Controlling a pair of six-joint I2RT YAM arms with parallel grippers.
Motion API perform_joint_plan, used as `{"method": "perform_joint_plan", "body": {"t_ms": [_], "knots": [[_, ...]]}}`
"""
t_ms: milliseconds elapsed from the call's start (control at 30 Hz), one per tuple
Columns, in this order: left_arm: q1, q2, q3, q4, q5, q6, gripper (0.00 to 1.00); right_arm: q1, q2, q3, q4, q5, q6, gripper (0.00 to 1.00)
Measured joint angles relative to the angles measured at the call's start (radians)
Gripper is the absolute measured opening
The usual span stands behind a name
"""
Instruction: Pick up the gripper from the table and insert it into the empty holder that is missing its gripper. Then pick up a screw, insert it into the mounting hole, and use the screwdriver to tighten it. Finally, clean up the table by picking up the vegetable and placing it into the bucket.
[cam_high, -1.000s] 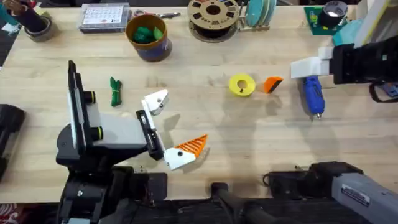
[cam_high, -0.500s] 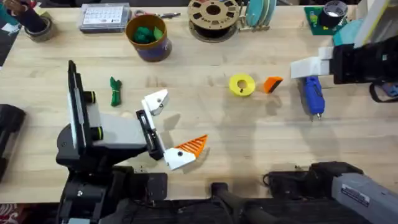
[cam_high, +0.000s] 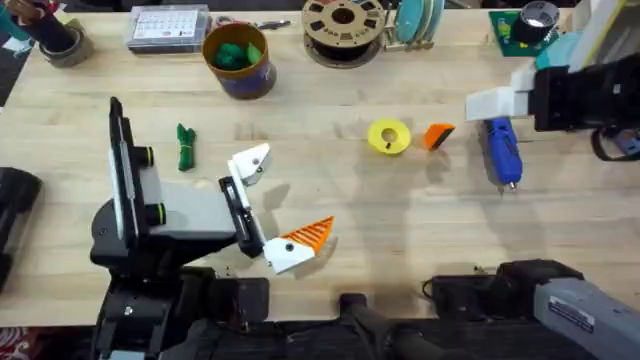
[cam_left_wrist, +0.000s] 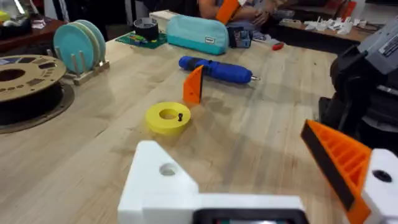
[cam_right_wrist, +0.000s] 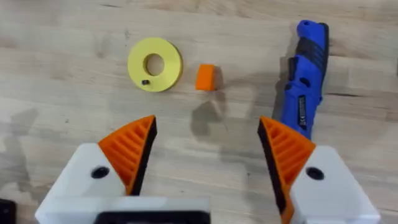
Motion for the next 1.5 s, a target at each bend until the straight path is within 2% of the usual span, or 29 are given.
{"method": "perform_joint_plan", "body": {"t_ms": [200, 467, 500, 567, 867, 1167, 1500], "knots": [[0.000, 0.000, 0.000, 0.000, 0.002, 0.000, 0.986, 0.064, 0.035, 0.066, -0.059, 0.005, 0.091, 0.997], [0.000, 0.000, 0.000, -0.001, 0.002, 0.000, 0.986, 0.117, 0.142, 0.172, -0.172, 0.105, 0.148, 0.997], [0.000, 0.000, 0.000, -0.001, 0.002, 0.000, 0.986, 0.124, 0.182, 0.172, -0.179, 0.150, 0.159, 0.997], [0.000, 0.000, 0.000, -0.001, 0.002, 0.000, 0.985, 0.124, 0.207, 0.171, -0.174, 0.168, 0.163, 0.997], [0.000, 0.000, 0.000, -0.001, 0.002, 0.000, 0.985, 0.126, 0.289, 0.074, -0.086, 0.197, 0.165, 0.997], [0.000, 0.000, 0.000, -0.001, 0.002, 0.000, 0.986, 0.151, 0.435, 0.067, 0.012, 0.168, 0.163, 0.997], [0.000, 0.000, 0.000, -0.001, 0.002, 0.000, 0.986, 0.161, 0.523, 0.062, 0.043, 0.157, 0.185, 0.996]]}}
